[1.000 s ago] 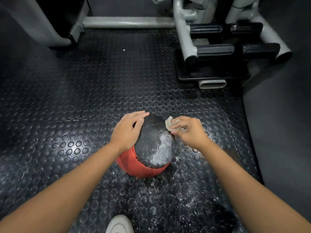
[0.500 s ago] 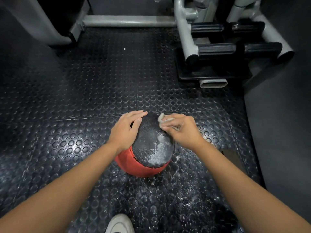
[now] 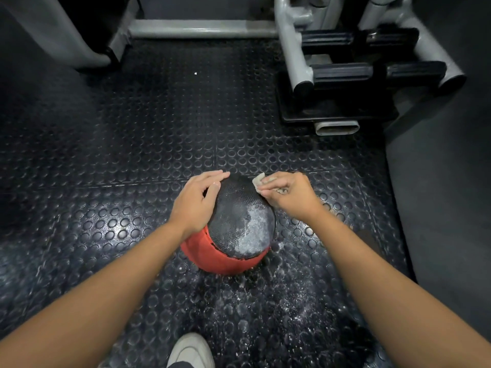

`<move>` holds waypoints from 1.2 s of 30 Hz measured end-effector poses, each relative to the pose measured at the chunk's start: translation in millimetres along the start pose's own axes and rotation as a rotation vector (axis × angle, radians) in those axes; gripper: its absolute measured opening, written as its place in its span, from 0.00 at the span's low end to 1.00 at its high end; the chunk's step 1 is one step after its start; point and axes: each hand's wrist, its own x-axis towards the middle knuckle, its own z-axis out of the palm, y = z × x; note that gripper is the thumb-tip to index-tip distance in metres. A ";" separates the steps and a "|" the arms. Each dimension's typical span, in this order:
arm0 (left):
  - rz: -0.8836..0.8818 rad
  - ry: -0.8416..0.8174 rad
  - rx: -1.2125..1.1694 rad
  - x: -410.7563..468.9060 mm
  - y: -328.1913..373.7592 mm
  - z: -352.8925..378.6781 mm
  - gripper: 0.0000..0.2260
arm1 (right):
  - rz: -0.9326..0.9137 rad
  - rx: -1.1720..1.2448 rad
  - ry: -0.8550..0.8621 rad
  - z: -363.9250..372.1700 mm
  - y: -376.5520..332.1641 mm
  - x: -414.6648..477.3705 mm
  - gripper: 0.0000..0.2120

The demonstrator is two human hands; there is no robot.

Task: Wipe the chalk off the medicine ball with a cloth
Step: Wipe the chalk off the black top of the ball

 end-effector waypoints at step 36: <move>-0.076 -0.039 0.075 14.6 6.1 7.3 0.19 | 0.038 -0.275 0.064 4.8 -32.4 -0.6 0.13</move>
